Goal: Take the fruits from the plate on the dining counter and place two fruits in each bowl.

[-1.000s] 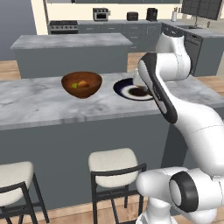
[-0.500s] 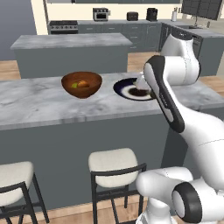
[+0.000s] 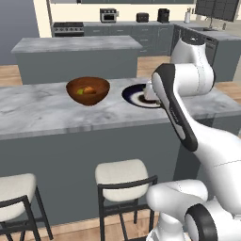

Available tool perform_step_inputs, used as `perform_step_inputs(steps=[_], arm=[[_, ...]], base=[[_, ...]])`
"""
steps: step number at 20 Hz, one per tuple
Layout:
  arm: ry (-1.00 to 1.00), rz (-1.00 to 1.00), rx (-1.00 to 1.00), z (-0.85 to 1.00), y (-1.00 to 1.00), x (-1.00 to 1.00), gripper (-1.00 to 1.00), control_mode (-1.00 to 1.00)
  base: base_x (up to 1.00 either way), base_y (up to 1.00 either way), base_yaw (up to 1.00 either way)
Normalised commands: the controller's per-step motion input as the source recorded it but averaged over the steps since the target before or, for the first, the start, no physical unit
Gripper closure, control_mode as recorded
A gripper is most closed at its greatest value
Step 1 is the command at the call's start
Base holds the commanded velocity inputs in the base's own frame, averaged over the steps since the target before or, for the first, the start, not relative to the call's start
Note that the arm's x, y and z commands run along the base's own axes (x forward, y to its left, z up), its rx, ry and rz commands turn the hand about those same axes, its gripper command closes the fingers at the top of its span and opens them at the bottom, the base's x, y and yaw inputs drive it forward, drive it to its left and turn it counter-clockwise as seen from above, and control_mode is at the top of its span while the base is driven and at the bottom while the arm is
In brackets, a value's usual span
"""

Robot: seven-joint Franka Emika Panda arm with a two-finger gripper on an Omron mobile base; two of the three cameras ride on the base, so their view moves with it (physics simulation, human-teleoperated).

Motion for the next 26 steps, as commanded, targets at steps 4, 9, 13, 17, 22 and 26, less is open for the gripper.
perform_step_inputs(steps=[4, 9, 13, 17, 22, 26], arm=[[0.00, 0.00, 0.00, 0.00, 0.00, 0.00, 1.00, 1.00], [0.00, 0.00, 0.00, 0.00, 0.00, 0.00, 1.00, 1.00], [0.00, 0.00, 0.00, 0.00, 0.00, 0.00, 1.00, 1.00], [0.00, 0.00, 0.00, 0.00, 0.00, 0.00, 1.00, 1.00], [0.00, 0.00, 0.00, 0.00, 0.00, 0.00, 1.00, 1.00], [0.00, 0.00, 0.00, 0.00, 0.00, 0.00, 1.00, 1.00]], base=[[-0.90, 0.38, 0.00], [-0.17, 1.00, 0.00], [0.12, 1.00, 0.00], [0.36, 1.00, 0.00], [0.39, 1.00, 0.00], [0.41, 0.94, -0.03]])
